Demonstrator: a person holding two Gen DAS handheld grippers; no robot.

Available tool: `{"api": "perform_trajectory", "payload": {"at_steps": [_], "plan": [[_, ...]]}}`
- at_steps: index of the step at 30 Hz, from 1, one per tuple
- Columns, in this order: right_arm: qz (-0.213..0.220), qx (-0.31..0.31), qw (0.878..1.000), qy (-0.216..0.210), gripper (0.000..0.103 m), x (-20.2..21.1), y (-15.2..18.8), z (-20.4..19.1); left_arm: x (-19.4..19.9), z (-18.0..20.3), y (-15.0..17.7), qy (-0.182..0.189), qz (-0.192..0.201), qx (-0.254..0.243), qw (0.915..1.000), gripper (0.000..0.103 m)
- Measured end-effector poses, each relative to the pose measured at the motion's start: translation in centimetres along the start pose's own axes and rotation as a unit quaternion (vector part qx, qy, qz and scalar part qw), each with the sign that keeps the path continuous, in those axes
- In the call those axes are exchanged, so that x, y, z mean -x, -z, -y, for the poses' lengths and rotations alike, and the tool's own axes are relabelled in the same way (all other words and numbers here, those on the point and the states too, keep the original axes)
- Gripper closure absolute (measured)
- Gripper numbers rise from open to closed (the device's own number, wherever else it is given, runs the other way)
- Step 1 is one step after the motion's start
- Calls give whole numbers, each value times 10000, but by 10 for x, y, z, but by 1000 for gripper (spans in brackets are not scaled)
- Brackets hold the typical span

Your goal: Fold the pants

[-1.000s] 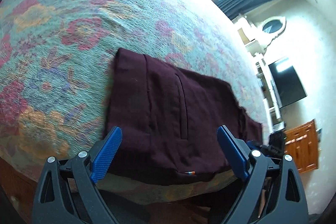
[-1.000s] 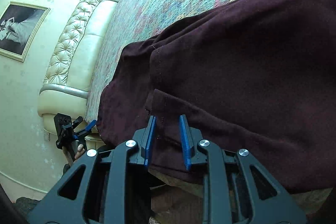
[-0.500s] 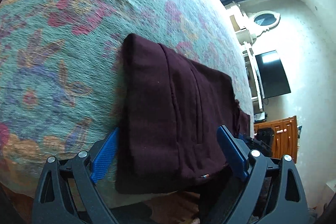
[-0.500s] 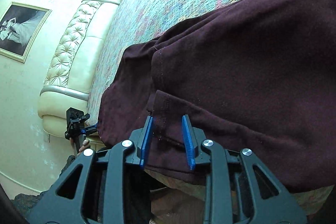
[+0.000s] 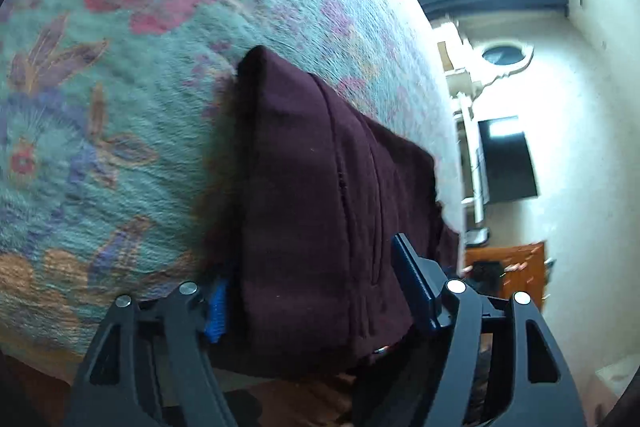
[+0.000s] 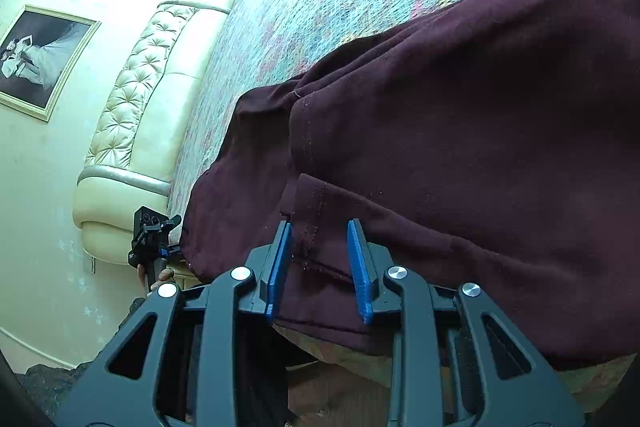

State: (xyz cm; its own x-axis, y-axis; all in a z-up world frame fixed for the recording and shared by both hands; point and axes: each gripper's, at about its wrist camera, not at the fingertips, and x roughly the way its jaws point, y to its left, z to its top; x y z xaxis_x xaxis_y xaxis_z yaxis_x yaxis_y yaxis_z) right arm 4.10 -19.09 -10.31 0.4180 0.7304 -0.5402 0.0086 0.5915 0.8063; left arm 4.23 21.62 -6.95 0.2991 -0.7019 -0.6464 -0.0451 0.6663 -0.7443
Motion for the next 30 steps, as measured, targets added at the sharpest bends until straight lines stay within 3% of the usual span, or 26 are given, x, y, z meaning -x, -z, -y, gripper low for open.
{"api": "perform_trajectory", "payload": {"at_steps": [1, 3, 9, 16, 23, 30], "plan": [[5, 3, 10000, 8, 74, 0, 0, 0, -3, 8, 2, -295, -71, -272, 9992, 59], [9, 7, 10000, 14, 74, 0, 1, -1, -5, 15, 4, -307, -160, -313, 9989, 71], [15, 18, 10000, 60, 74, 0, 2, -3, 10, 60, 3, -335, 110, -543, 9979, 77], [37, 58, 10000, 42, 67, 2, -1, -17, 6, 167, 12, -96, 183, -1541, 9878, 77], [179, 35, 9998, 42, 66, 15, -7, -24, -71, 265, 33, -20, -190, -2432, 9698, 78], [490, -141, 9987, -96, 66, 35, -15, -15, -162, 298, 48, -409, -531, -2669, 9614, 78]]}}
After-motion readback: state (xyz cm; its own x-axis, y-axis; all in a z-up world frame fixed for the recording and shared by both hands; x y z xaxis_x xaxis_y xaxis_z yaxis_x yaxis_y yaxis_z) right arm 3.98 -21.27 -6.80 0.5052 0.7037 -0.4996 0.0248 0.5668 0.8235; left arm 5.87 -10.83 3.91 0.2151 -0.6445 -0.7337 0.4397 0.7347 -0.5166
